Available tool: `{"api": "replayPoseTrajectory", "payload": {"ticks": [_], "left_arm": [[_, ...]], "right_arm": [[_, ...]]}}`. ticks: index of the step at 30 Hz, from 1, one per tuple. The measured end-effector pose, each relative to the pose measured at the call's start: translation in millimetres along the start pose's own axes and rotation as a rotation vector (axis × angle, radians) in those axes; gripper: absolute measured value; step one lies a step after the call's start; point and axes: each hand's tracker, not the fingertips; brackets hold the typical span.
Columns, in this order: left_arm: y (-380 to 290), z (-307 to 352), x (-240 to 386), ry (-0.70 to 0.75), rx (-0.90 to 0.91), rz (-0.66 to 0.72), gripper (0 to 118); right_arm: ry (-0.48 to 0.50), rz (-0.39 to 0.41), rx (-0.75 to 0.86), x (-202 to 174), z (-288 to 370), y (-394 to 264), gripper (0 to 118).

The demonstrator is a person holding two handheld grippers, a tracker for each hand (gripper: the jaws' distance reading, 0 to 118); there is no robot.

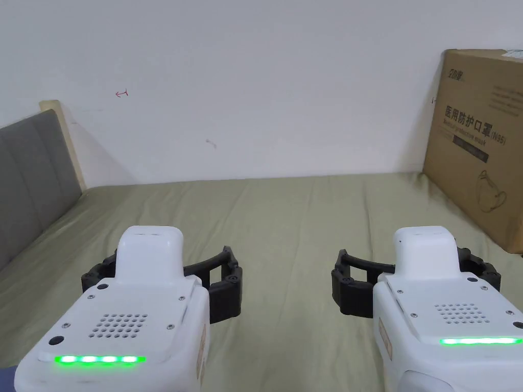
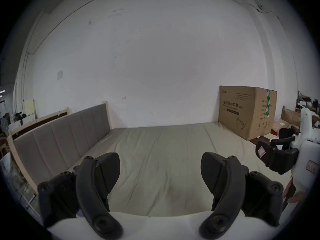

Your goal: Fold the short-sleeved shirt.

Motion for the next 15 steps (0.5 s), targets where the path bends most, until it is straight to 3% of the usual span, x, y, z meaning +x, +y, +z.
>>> {"api": "replayPoseTrajectory", "payload": {"ticks": [10,15], "left_arm": [[1.8,2.9,2.4,-0.01,0.004,0.004,100],[-2.5,2.0,5.6,0.051,0.001,-0.043,100]], "right_arm": [[0.004,0.001,-0.005,1.2,-1.0,-1.6,114],[0.015,-0.044,-0.029,8.7,-2.5,-3.1,114]]}}
